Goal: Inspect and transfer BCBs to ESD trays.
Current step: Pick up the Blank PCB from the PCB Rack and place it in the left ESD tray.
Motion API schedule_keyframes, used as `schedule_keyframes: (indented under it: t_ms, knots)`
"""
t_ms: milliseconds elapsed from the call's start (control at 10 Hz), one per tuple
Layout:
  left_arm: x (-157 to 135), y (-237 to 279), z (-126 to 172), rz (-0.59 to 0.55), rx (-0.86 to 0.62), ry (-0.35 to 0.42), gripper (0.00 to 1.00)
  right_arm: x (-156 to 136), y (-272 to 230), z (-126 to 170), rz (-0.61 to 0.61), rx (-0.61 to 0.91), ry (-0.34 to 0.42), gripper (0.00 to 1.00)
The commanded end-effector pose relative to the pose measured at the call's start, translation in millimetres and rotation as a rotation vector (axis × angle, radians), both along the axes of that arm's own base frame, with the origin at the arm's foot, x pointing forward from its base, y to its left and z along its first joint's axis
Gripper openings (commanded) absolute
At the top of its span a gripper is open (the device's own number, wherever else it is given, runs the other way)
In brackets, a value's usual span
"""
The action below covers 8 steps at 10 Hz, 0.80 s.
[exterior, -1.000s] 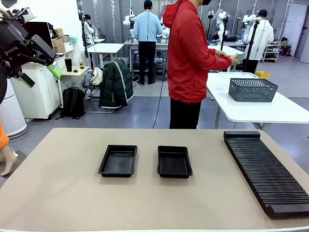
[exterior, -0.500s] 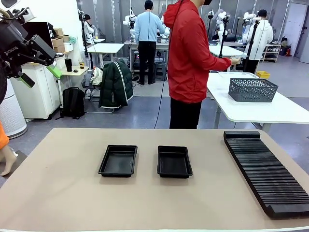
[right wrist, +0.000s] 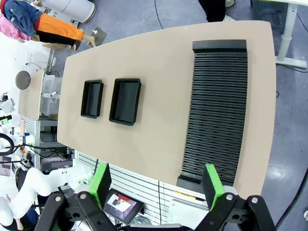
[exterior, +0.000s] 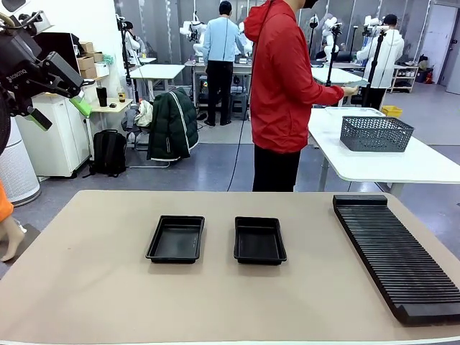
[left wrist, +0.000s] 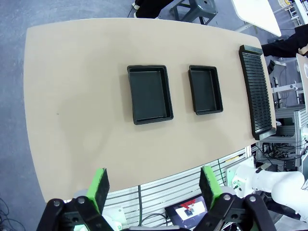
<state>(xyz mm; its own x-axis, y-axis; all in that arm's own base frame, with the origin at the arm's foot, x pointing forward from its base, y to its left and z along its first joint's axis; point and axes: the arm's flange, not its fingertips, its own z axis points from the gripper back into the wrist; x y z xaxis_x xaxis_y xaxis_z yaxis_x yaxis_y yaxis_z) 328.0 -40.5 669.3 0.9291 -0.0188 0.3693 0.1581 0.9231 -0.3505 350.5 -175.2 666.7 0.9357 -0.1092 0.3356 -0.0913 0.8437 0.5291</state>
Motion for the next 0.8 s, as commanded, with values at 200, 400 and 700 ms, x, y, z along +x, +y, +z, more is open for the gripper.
schedule_keyframes:
  t_ms: [200,400,700]
  knots:
    - [0.0,0.1,0.1,0.001,0.000,-0.003,1.00,0.0,0.8,0.2,0.002,-0.002,-0.001,1.00]
    - [0.0,0.1,0.1,0.001,0.000,-0.003,1.00,0.0,0.8,0.2,0.002,-0.002,-0.001,1.00]
    - [0.0,0.1,0.1,0.001,0.000,-0.003,1.00,0.0,0.8,0.2,0.002,-0.002,-0.001,1.00]
